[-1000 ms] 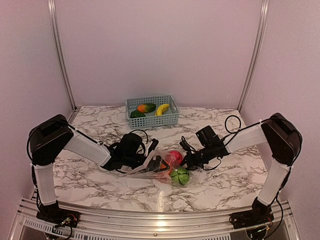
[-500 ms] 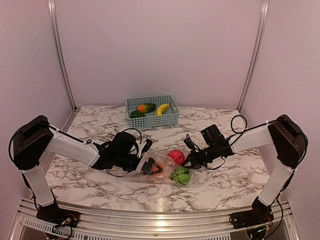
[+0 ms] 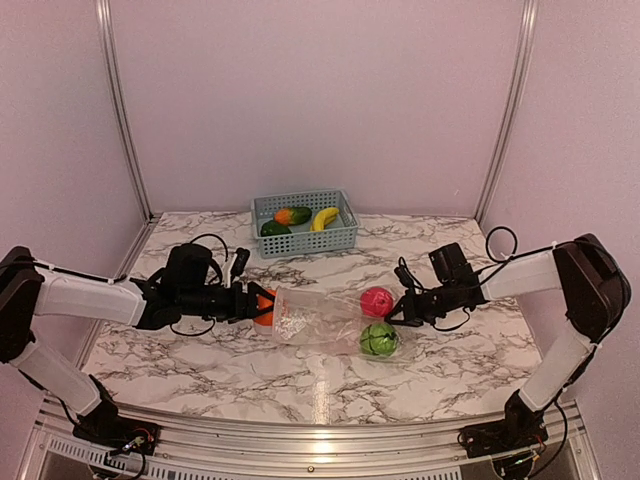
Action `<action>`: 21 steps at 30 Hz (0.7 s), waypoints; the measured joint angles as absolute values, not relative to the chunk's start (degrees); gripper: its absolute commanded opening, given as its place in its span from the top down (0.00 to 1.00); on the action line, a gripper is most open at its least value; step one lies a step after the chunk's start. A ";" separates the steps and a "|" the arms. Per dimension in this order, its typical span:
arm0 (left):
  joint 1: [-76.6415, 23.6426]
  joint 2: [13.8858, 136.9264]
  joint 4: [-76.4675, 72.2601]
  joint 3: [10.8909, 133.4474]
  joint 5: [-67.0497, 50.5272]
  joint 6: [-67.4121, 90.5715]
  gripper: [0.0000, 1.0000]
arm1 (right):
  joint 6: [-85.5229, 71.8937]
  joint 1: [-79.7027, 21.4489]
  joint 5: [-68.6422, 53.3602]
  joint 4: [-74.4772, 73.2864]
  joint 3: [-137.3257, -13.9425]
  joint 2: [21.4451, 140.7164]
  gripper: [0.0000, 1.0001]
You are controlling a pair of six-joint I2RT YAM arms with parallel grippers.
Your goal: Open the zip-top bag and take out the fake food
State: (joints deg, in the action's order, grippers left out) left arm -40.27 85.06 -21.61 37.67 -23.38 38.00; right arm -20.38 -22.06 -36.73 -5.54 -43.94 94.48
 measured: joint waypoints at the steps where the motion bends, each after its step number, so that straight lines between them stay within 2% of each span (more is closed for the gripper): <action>1: -39.68 84.16 -22.41 37.63 -23.59 38.48 0.47 | -19.99 -21.98 -36.75 -5.69 -43.94 94.48 1.00; 6: -36.05 83.72 -24.16 40.47 -24.69 38.46 0.48 | -18.76 -21.78 -37.01 -6.09 -43.99 94.61 1.00; 13: -32.38 88.58 -23.83 51.79 -24.75 37.56 0.48 | -17.72 -20.40 -38.09 -6.09 -44.56 95.72 1.00; 21: -30.83 103.48 -16.12 77.14 -17.87 32.71 0.46 | -15.62 -20.36 -38.72 -7.68 -47.27 97.38 1.00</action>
